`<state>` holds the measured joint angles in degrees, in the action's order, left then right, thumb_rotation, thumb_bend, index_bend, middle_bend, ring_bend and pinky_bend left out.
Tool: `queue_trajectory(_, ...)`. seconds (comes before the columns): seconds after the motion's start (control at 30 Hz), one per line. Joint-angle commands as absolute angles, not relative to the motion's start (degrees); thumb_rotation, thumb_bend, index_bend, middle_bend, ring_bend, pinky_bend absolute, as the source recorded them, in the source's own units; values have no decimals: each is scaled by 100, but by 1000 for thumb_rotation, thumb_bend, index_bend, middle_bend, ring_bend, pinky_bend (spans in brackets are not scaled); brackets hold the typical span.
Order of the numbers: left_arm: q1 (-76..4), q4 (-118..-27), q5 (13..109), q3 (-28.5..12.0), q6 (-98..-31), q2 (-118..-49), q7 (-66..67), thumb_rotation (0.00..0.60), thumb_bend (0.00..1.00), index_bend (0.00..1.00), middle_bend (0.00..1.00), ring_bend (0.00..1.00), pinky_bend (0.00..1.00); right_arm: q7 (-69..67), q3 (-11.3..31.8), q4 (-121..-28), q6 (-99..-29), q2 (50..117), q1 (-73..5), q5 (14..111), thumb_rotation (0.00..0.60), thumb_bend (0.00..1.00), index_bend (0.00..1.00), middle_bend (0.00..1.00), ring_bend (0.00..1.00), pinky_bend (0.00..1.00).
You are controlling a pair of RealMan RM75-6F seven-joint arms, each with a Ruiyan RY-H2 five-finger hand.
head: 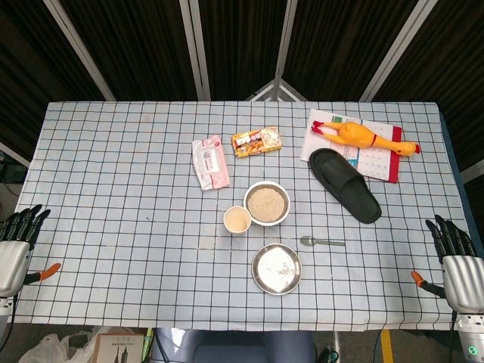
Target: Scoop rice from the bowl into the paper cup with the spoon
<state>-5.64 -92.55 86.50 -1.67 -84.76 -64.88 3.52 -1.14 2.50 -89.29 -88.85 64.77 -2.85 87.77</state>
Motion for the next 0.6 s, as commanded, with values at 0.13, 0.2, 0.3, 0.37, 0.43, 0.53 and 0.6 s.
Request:
queue_trajectory(0.13, -557, -9265, 8681, -157, -8496, -6483, 361, 600, 0, 0, 0, 0, 0, -114, 239, -8941, -8887, 6477, -271, 8798, 600, 219, 0, 0, 0, 114)
queue_trajectory(0.2, -553, -9262, 8692, -152, -8506, -6485, 368, 600, 0, 0, 0, 0, 0, -115, 238, -8952, -8904, 6476, -266, 8822, 600, 219, 0, 0, 0, 114)
queue_trajectory(0.3, -551, -9276, 8679, -156, -8503, -6482, 355, 600, 0, 0, 0, 0, 0, -96, 257, -8999, -8922, 6485, -274, 8844, 600, 219, 0, 3, 39, 212)
queue_trajectory(0.37, -555, -9276, 8686, -156, -8500, -6478, 349, 600, 0, 0, 0, 0, 0, -59, 311, -9042, -8968, 6506, -290, 8847, 600, 218, 0, 82, 181, 420)
queue_trajectory(0.43, -558, -9274, 8691, -150, -8489, -6472, 339, 600, 0, 0, 0, 0, 0, -56, 393, -9115, -8972, 6548, -332, 8810, 600, 218, 0, 363, 494, 697)
queue_trajectory(0.53, -557, -9262, 8684, -149, -8482, -6466, 313, 600, 0, 0, 0, 0, 0, -51, 470, -9243, -8767, 6587, -461, 8708, 600, 218, 39, 632, 772, 909)
queue_trajectory(0.6, -561, -9271, 8667, -154, -8465, -6457, 291, 600, 0, 0, 0, 0, 0, 18, 510, -9359, -8472, 6609, -600, 8567, 600, 218, 176, 763, 891, 988)
